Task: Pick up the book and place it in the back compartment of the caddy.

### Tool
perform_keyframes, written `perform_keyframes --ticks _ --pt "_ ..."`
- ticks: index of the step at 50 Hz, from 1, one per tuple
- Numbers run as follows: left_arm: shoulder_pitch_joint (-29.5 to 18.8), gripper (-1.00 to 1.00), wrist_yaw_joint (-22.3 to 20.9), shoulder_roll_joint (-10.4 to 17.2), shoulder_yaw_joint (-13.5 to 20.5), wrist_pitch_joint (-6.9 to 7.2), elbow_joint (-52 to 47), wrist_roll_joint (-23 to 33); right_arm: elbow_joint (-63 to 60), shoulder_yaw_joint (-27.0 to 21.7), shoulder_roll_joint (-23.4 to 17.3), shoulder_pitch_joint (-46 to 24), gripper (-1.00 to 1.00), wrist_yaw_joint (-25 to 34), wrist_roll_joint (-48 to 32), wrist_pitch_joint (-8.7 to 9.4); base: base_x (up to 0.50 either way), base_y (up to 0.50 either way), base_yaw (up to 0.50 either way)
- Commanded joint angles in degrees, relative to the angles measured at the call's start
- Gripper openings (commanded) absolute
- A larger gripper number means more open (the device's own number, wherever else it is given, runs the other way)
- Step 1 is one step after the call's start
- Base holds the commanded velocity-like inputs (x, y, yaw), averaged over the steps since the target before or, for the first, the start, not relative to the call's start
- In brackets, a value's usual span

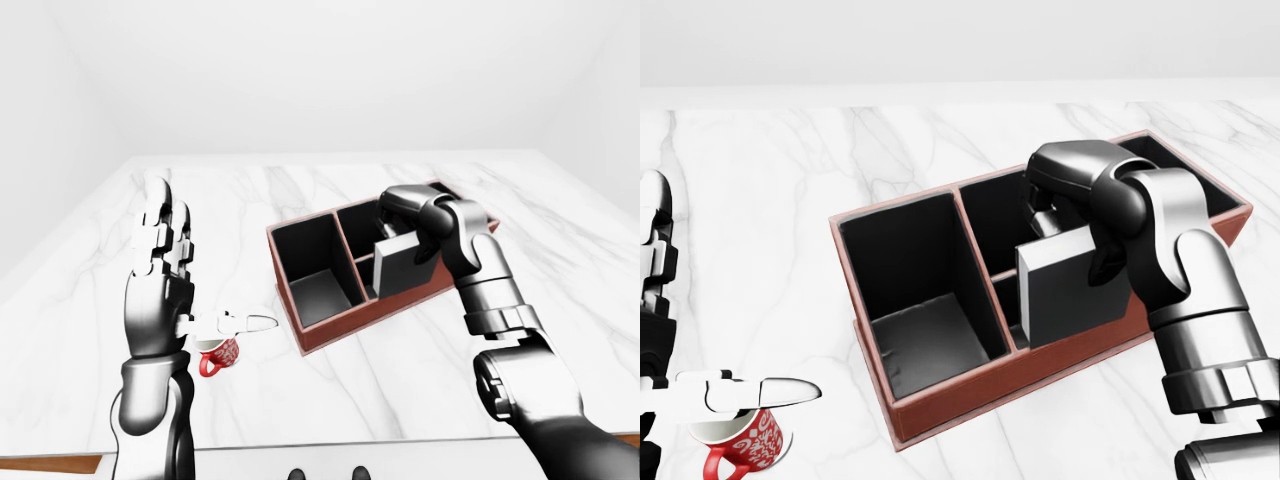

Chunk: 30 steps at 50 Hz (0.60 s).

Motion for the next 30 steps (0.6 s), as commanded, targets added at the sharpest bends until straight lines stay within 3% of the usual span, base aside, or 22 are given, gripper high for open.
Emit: perform_keyframes --ticks 1,30 --pt "-0.03 1.00 0.05 -0.01 -0.08 0.00 0.19 0.07 1.26 -0.65 0.02 -0.63 -1.00 -0.01 -0.48 0.00 0.00 0.00 0.00" --pt "-0.01 1.00 -0.03 0.00 0.04 0.00 -0.15 0.00 10.16 0.14 0.54 -5.36 -1.00 -9.26 -0.42 0.00 0.00 0.00 0.00"
